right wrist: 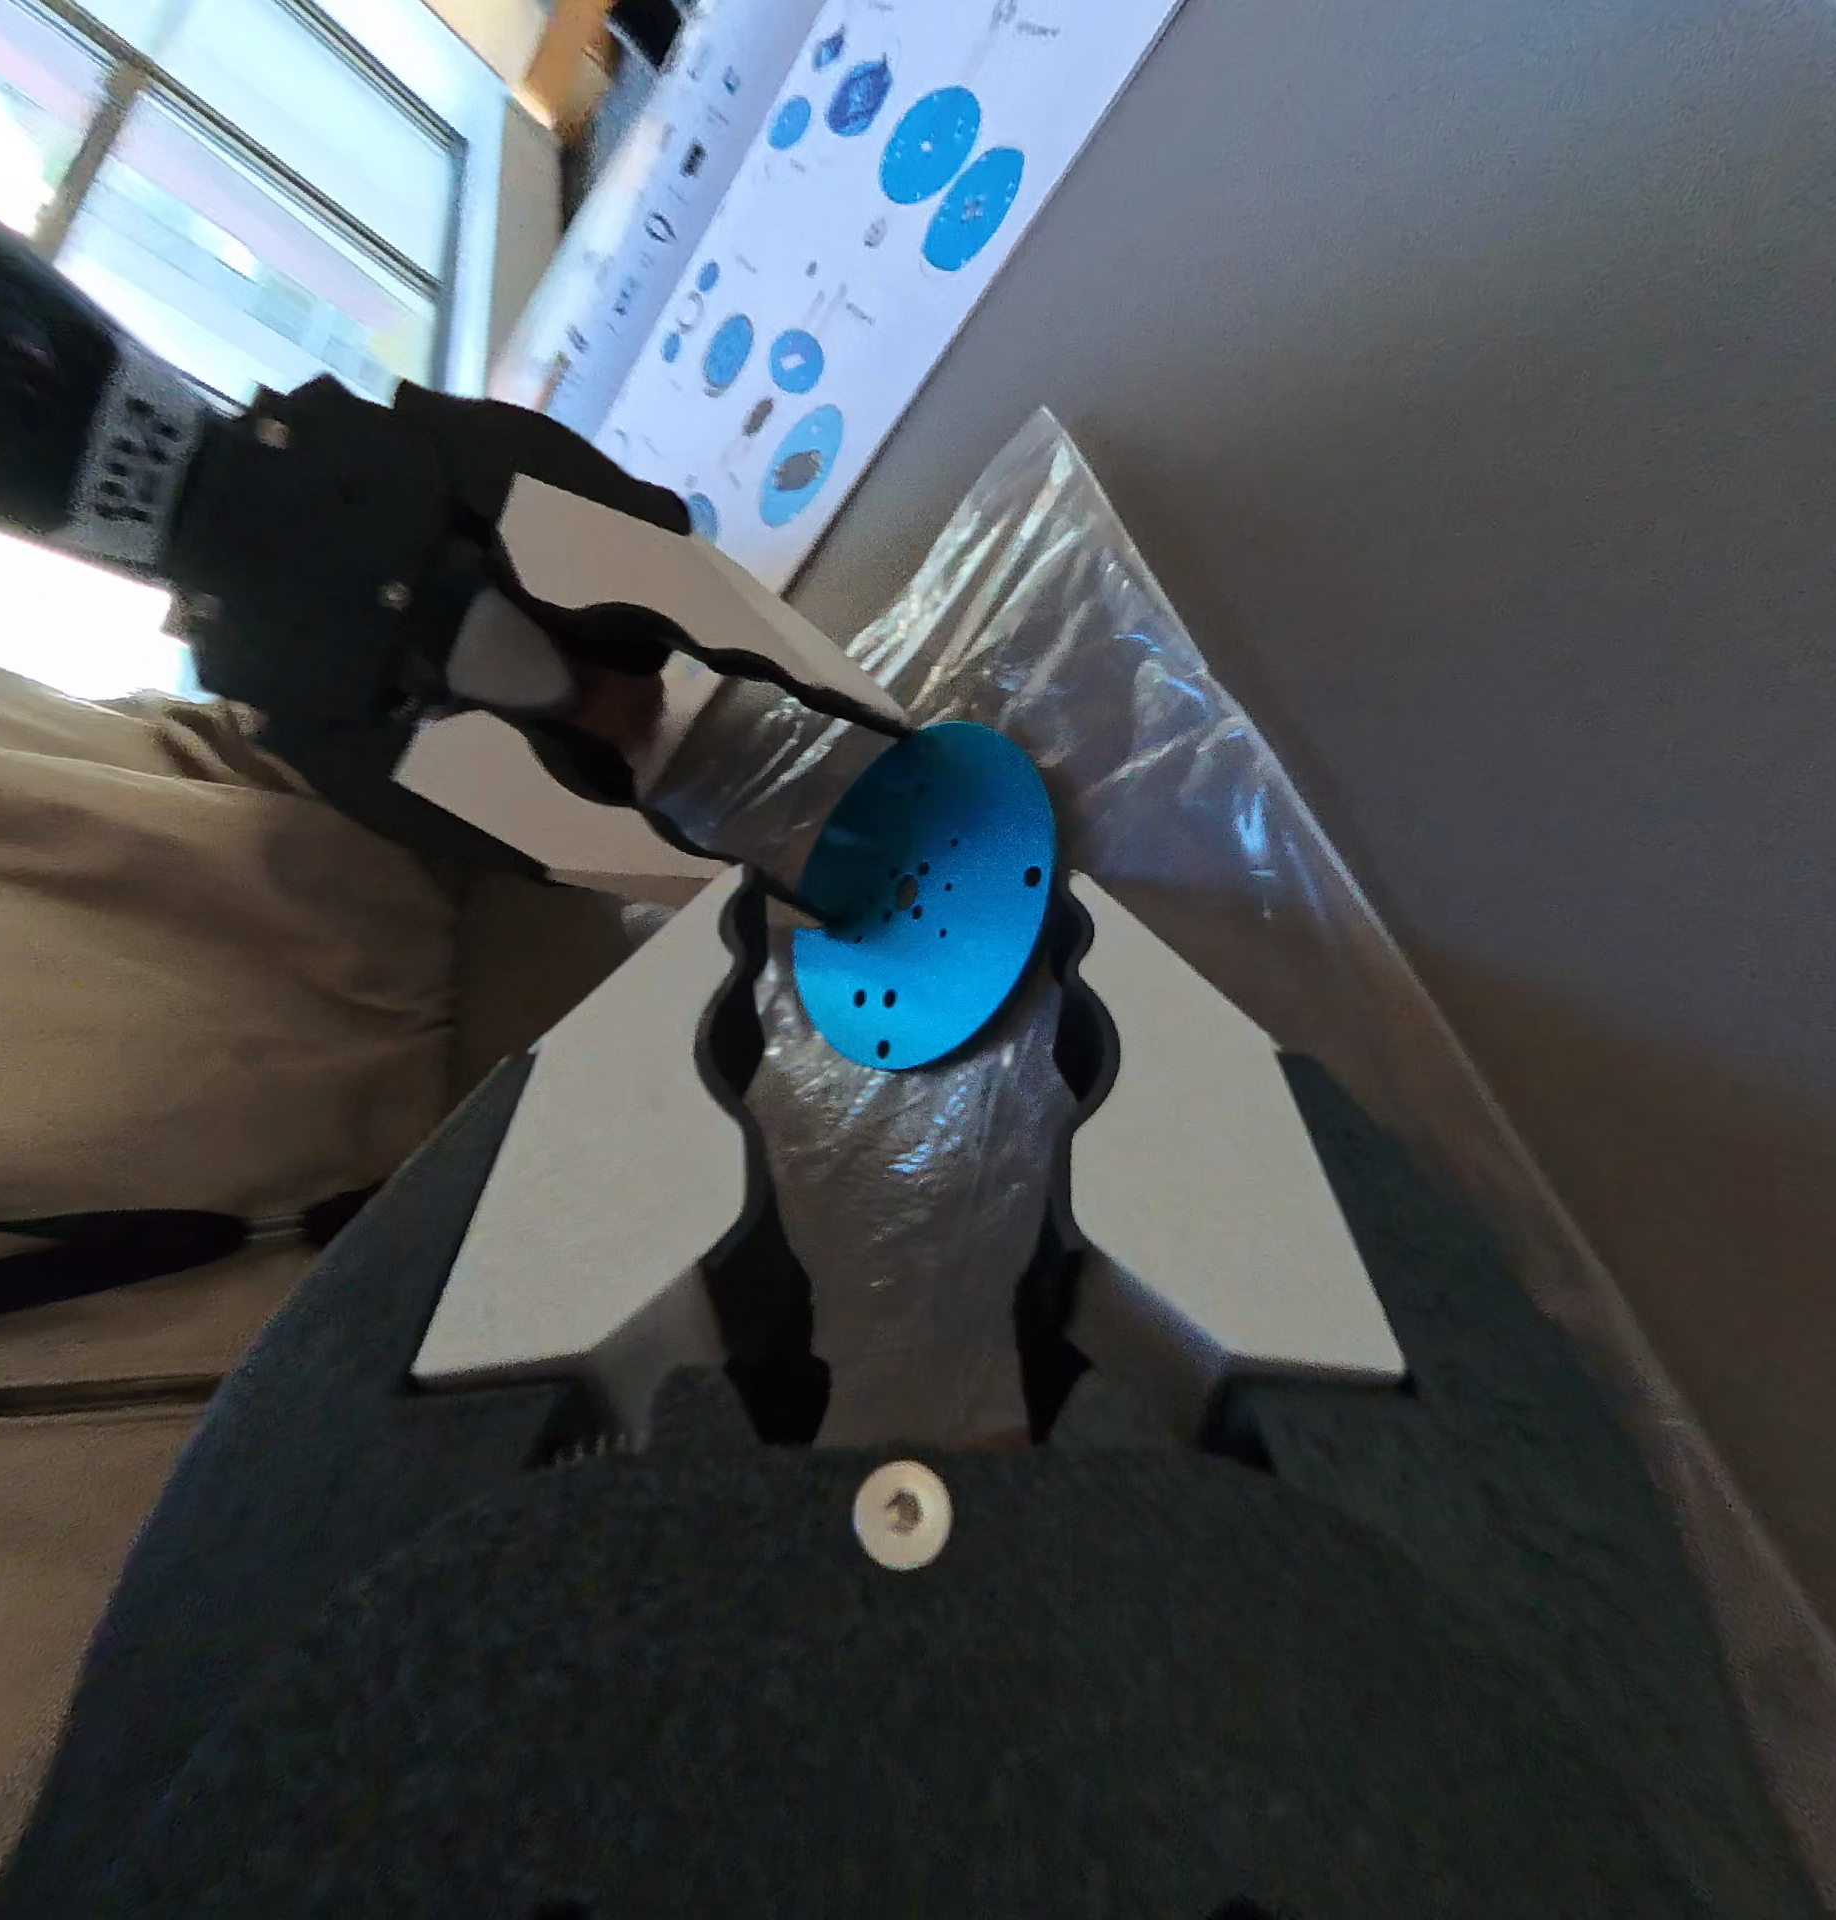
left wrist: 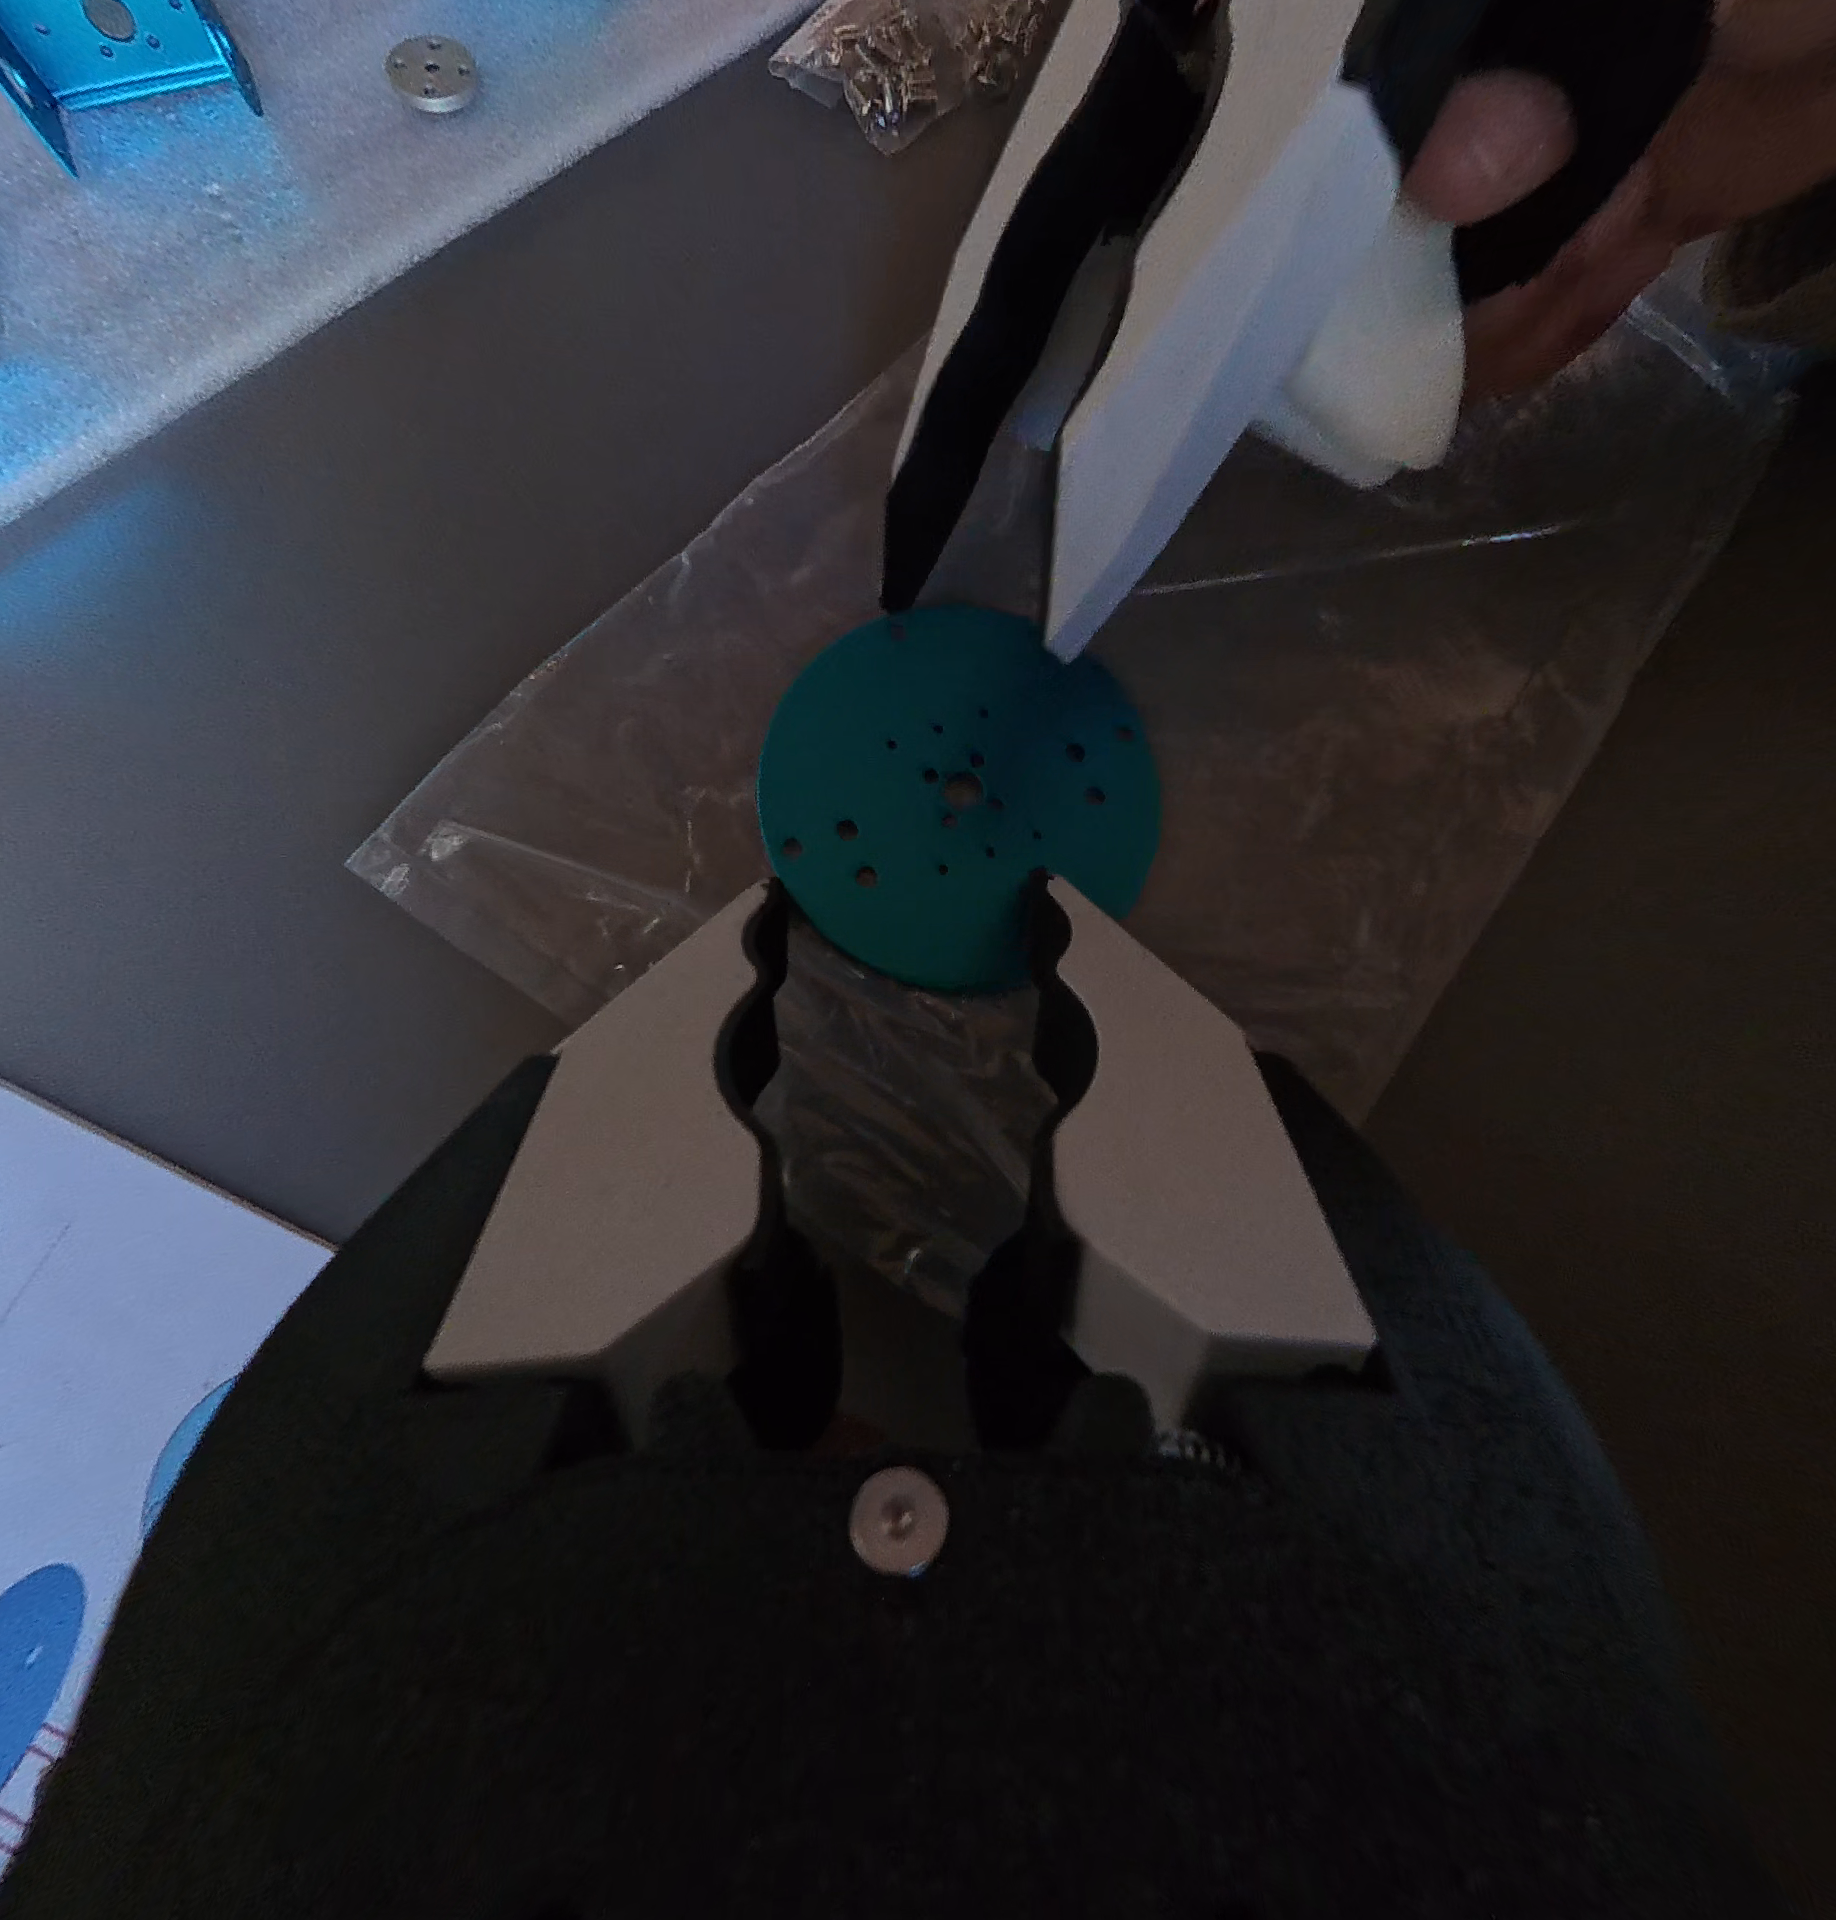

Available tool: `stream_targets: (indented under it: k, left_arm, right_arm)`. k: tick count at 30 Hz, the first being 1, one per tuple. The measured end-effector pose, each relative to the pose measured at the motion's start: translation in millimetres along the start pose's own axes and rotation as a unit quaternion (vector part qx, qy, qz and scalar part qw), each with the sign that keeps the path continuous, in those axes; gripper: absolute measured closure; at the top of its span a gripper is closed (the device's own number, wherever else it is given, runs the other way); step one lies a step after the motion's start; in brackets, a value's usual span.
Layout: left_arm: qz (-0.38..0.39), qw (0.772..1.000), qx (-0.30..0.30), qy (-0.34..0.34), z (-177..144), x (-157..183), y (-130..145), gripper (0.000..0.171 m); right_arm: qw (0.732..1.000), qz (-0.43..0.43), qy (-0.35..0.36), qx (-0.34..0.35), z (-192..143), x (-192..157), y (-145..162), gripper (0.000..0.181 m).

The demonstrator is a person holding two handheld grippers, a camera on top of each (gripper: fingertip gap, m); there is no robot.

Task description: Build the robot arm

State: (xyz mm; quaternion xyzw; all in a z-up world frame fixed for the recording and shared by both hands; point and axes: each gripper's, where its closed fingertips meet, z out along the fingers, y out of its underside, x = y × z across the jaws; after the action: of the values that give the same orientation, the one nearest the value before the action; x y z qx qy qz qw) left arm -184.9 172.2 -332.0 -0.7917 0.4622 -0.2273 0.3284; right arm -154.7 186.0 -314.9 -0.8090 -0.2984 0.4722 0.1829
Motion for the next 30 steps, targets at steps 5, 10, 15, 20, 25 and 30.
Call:
stream_targets:
  k: [5,10,15,20,25,30]
  left_arm:
    - [-0.020,0.999,0.006,0.035,-2,7,-2,0.116]
    - [-0.044,0.995,0.011,0.092,-6,17,-5,0.121]
    - [-0.059,0.980,0.048,0.186,-23,34,-17,0.169]
    - [0.102,0.981,0.131,0.098,-40,32,-39,0.170]
    - [0.420,0.873,0.153,-0.196,-49,2,-59,0.170]
    - [0.606,0.728,0.111,-0.300,-34,-2,-55,0.170]
  right_arm:
    - [0.997,0.021,-0.069,0.029,-6,-21,-6,0.130]
    - [0.987,0.026,-0.146,0.053,-15,-47,-14,0.150]
    - [0.986,-0.027,-0.159,0.040,-18,-65,-8,0.150]
    - [0.980,-0.171,-0.090,0.055,-43,-72,-10,0.147]
    - [0.990,-0.124,-0.010,0.074,-60,-65,-17,0.116]
    - [0.978,-0.190,0.050,0.071,-45,-70,-8,0.125]
